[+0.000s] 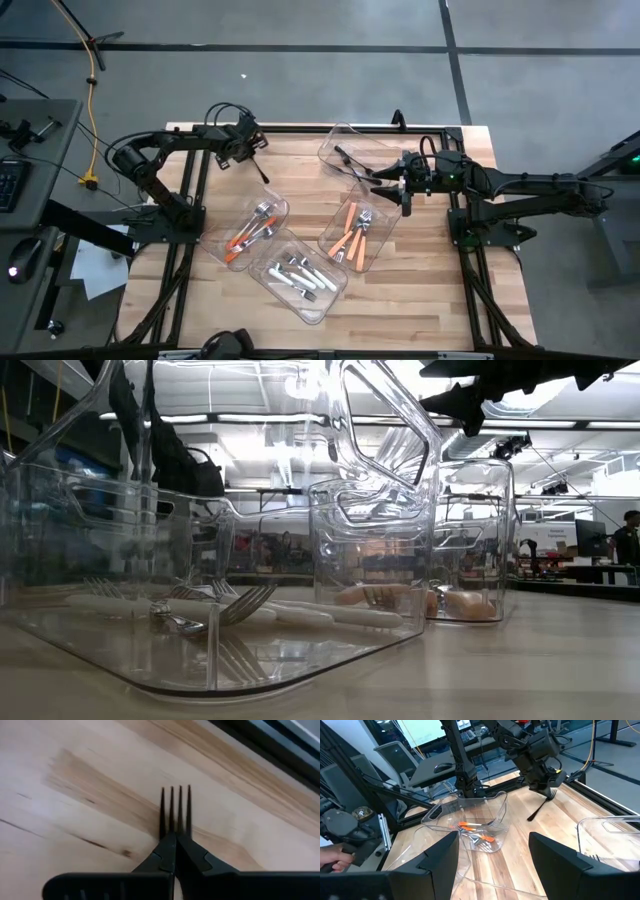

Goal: Sort silverware by color (type)
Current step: Put the black fork into the top transparent bin

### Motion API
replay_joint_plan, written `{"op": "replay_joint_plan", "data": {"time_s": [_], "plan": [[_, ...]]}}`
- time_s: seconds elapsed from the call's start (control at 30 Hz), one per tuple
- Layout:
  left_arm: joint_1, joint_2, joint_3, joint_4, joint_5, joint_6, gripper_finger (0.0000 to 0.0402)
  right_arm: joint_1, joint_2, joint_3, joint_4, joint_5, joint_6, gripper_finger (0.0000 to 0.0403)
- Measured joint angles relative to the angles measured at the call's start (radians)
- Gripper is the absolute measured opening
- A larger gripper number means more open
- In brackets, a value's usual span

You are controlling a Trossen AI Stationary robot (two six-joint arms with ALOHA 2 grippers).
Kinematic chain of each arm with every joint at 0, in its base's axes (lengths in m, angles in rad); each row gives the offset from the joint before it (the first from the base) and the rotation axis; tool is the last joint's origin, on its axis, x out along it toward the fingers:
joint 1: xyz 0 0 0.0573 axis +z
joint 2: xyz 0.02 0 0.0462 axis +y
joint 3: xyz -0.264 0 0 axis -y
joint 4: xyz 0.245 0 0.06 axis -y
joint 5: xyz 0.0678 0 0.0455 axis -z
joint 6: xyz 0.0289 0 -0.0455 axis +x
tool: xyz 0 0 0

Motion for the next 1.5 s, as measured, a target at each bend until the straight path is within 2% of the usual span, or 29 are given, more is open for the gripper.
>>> {"op": "replay_joint_plan", "data": {"time_s": [0.13, 0.33, 0.57, 0.73, 0.87, 0.97, 1.27, 1.5], "plan": [[0.000, -0.005, 0.000, 0.036, 0.040, -0.013, 0.0000, 0.000, 0.000, 0.000, 0.000, 0.000, -0.001, 0.0224], [0.000, -0.068, 0.000, 0.048, 0.028, 0.023, 0.0000, 0.000, 0.000, 0.000, 0.000, 0.000, -0.003, 0.0224], [-0.015, -0.155, 0.002, 0.052, -0.020, 0.180, 0.0000, 0.000, 0.000, 0.000, 0.000, 0.000, -0.014, 0.0224], [-0.037, -0.140, -0.012, 0.051, -0.026, 0.093, 0.0007, 0.000, 0.000, 0.000, 0.000, 0.000, -0.026, 0.0224], [-0.057, -0.124, -0.039, 0.050, -0.031, 0.031, 0.0027, 0.000, 0.000, 0.000, 0.000, 0.000, -0.020, 0.0224], [-0.080, -0.123, -0.056, 0.041, -0.073, -0.011, 0.0050, 0.000, 0.002, 0.000, 0.000, 0.005, -0.020, 0.0224], [-0.114, -0.118, -0.056, 0.069, -0.110, 0.028, 0.0132, 0.000, 0.047, -0.001, 0.001, 0.013, -0.011, 0.0224], [-0.138, -0.063, -0.056, 0.066, -0.097, 0.005, 0.0152, 0.000, 0.085, -0.001, 0.005, -0.007, 0.003, 0.0224]]}}
